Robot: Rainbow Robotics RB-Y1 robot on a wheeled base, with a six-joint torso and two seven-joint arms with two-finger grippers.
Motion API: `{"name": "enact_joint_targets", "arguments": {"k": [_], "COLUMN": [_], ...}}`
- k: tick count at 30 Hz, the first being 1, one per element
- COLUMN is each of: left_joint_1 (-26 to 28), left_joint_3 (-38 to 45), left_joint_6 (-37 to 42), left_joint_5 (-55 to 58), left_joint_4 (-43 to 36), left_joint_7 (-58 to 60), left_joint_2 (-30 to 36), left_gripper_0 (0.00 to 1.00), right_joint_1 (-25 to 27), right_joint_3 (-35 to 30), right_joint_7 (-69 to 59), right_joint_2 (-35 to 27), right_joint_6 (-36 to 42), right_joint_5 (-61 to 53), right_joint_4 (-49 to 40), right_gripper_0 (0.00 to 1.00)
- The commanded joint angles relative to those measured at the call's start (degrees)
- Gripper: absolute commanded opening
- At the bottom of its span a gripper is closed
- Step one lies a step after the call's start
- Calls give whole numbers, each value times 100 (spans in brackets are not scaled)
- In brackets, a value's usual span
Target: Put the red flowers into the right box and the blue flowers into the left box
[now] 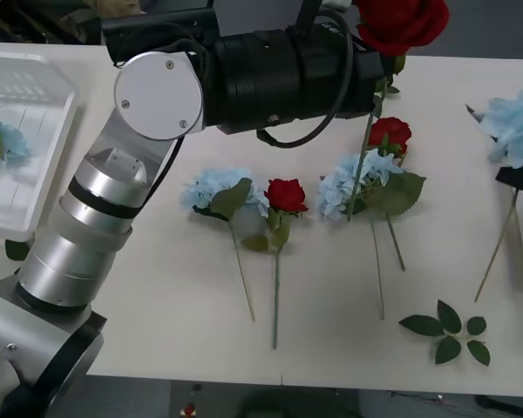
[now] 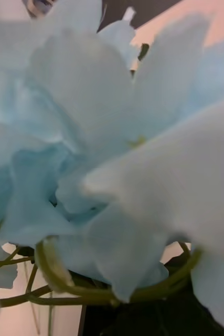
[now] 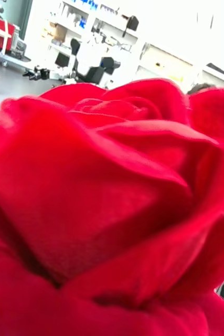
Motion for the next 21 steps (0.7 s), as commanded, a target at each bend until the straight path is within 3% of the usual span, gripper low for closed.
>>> {"name": "enact_joint_targets", "arguments": {"k": [1,9,17,21], "left_joint_1": [-32,-32,-32,-32], "left_joint_3": [28,37,37,37], "left_joint_6": [-65,-65,-65,-65], "left_joint_5": [219,342,509,509], "left_joint_4": [-211,-202,-202,-202], "left_joint_7": [-42,-42,-33,-33], "left_joint_2": [136,163,259,259], "left_gripper_0": [0,0,0,0], "right_joint_1": [-42,-24,-367,-517], "right_joint_3": [-257,-37,1070,1176], "right_joint_7": [990,876,-671,-935], "right_joint_2": [213,-16,-850,-877], "right_joint_6": [259,-22,-980,-998], "right_joint_5": [-337,-302,472,1149], "right_joint_4": [-115,-18,606,966], "right_gripper_0": [0,0,0,0]}}
